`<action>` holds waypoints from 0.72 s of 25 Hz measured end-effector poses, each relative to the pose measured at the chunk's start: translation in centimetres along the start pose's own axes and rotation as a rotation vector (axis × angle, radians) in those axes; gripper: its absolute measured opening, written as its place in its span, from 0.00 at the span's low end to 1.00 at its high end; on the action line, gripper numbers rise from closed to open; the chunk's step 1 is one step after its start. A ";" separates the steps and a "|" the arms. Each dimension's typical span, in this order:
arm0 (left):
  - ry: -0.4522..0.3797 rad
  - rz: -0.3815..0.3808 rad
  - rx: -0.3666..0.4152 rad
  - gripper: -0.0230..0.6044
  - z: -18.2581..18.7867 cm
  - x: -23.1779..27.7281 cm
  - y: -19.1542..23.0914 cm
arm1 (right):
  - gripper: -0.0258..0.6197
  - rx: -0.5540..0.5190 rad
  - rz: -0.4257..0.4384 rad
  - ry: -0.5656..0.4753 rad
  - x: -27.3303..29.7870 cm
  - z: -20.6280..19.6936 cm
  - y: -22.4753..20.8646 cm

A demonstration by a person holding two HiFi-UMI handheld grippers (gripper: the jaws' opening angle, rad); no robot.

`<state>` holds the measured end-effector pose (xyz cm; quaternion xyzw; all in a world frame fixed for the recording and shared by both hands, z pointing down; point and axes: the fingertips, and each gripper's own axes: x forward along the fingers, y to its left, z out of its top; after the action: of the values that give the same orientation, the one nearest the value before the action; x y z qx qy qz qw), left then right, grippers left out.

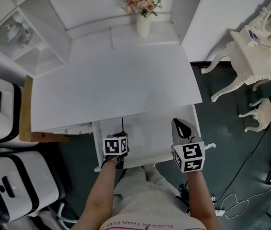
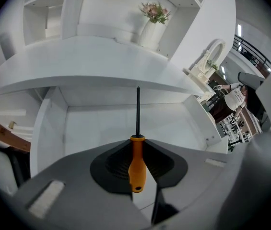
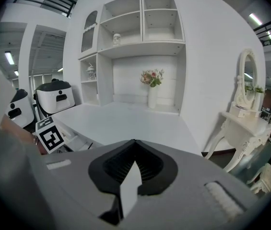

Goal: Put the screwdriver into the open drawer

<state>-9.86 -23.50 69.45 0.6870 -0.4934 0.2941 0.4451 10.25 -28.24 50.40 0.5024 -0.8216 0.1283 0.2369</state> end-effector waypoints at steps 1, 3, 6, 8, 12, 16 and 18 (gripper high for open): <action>0.013 0.001 0.001 0.18 -0.1 0.3 0.0 | 0.04 0.000 0.001 0.002 0.1 0.0 0.0; 0.041 0.002 -0.001 0.18 -0.5 0.8 0.1 | 0.04 -0.002 0.004 0.006 0.2 0.0 0.0; 0.085 0.002 -0.007 0.18 -1.1 1.6 0.3 | 0.04 -0.006 0.007 0.010 0.4 0.1 0.0; 0.119 0.004 -0.016 0.18 -1.6 2.1 0.6 | 0.04 -0.007 0.007 0.014 0.5 0.0 0.1; 0.172 0.015 -0.041 0.18 -2.6 3.0 1.0 | 0.04 -0.010 0.005 0.024 0.4 -0.5 0.1; 0.205 0.018 -0.044 0.18 -3.1 3.7 1.1 | 0.04 -0.006 0.002 0.040 0.2 -1.2 0.0; 0.220 0.017 -0.046 0.18 -3.4 3.9 1.0 | 0.04 0.000 0.002 0.049 0.2 -1.6 0.1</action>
<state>-9.37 -22.20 74.58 0.6358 -0.4541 0.3604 0.5097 10.54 -27.65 51.89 0.4981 -0.8162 0.1407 0.2568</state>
